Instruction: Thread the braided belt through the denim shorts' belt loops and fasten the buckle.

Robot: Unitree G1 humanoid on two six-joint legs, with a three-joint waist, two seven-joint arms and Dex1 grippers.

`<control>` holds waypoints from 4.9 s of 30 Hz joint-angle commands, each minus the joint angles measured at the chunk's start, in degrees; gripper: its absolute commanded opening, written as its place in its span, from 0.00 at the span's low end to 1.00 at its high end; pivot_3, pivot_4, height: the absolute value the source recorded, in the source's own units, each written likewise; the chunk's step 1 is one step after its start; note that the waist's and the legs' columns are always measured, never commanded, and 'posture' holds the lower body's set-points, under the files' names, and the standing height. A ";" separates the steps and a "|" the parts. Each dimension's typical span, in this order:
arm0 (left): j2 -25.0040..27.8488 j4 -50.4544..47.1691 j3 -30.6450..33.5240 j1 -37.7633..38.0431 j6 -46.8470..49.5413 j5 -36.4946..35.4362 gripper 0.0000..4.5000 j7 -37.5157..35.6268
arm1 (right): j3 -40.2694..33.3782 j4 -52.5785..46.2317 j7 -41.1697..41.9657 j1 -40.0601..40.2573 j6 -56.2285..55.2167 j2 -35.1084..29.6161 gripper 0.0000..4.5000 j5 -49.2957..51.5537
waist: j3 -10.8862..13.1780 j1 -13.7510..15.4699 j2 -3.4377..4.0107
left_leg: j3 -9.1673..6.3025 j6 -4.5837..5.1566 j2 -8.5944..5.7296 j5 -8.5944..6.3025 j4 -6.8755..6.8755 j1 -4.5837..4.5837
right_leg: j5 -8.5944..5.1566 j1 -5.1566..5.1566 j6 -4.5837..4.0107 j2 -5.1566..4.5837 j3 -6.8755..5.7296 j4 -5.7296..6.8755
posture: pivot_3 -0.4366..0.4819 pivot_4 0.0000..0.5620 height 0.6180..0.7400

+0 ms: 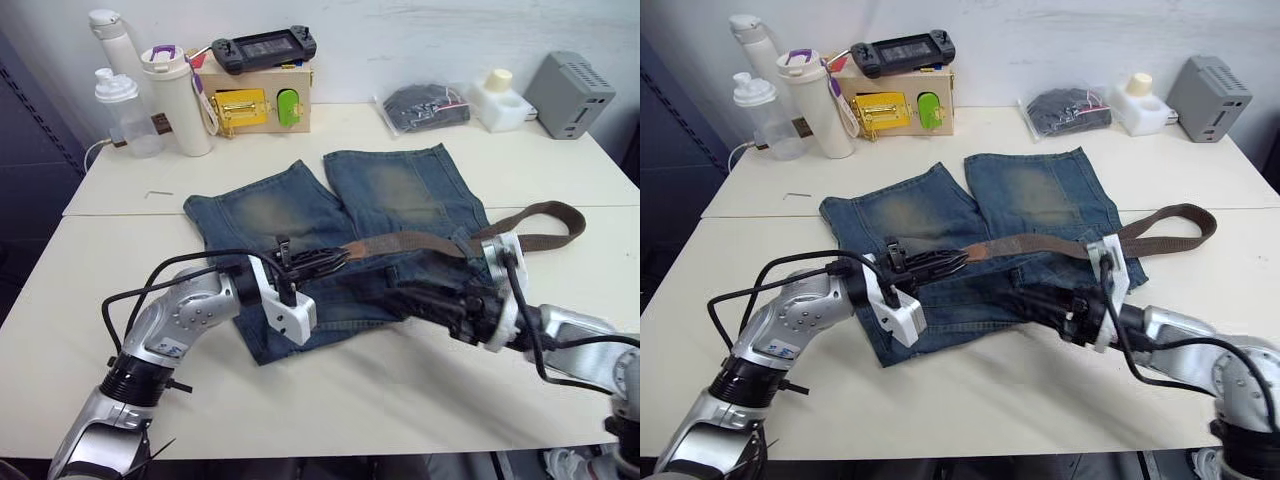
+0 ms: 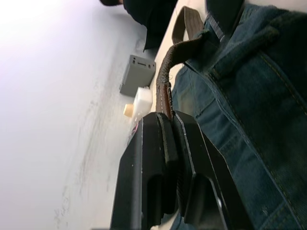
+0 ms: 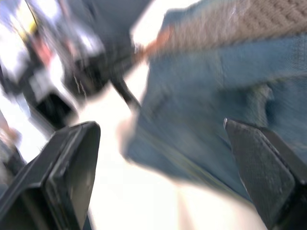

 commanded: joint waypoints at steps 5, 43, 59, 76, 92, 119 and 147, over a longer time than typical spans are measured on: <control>-0.15 -1.18 0.17 -0.62 -2.80 0.90 0.00 1.50 | -0.42 3.00 -21.41 -2.31 -13.91 13.74 0.99 9.73 | -0.01 -0.75 0.04 | -0.10 0.00 -0.06 0.00 -0.09 0.06 | 0.00 -0.02 0.01 0.06 0.02 0.10 | 0.48 0.27 0.22; 4.22 -14.73 5.04 17.18 26.59 -28.55 0.63 -15.27 | -9.82 10.16 11.30 2.33 -6.06 -2.26 0.00 -10.25 | -0.03 -2.20 0.36 | -0.11 0.08 -0.06 0.04 -0.61 0.29 | 0.00 0.12 0.01 0.06 0.07 -0.19 | 0.48 0.27 0.22; 3.09 -16.98 5.66 17.91 29.62 -26.90 0.63 -14.75 | -7.89 9.60 13.92 -2.73 -13.01 6.44 0.00 -25.07 | -0.03 -2.25 0.36 | -0.08 0.08 -0.07 0.06 -0.62 0.31 | 0.00 0.13 0.01 0.04 0.07 -0.22 | 0.48 0.27 0.22; 2.26 -16.77 5.24 18.00 29.41 -25.86 0.63 -14.78 | -4.69 10.34 11.29 -6.67 -14.88 15.07 0.00 -32.88 | -0.03 -2.60 0.37 | -0.07 0.05 -0.06 0.07 -0.78 0.40 | 0.00 0.10 0.01 0.04 0.07 -0.19 | 0.48 0.27 0.22; 1.80 -16.83 5.09 17.57 29.60 -25.37 0.63 -14.86 | -7.29 14.72 13.73 -7.37 -15.72 15.21 0.00 -37.02 | -0.03 -2.61 0.37 | -0.07 0.05 -0.07 0.07 -0.79 0.42 | 0.00 0.09 0.01 0.05 0.07 -0.17 | 0.48 0.27 0.22; 2.75 -17.35 5.90 17.61 30.28 -25.75 0.63 -15.42 | -5.20 11.43 19.49 -4.05 -18.89 19.11 0.00 -42.63 | -0.03 -2.59 0.37 | -0.06 0.05 -0.08 0.07 -0.77 0.42 | 0.00 0.09 0.01 0.04 0.08 -0.17 | 0.48 0.27 0.22; 3.50 -17.10 6.56 17.21 30.20 -26.07 0.63 -16.47 | -5.94 13.16 24.81 -3.42 -17.82 17.61 0.00 -41.46 | -0.03 -3.66 0.37 | -0.08 0.05 -0.08 0.07 -0.85 0.44 | 0.00 0.08 0.01 0.03 0.07 -0.18 | 0.48 0.27 0.22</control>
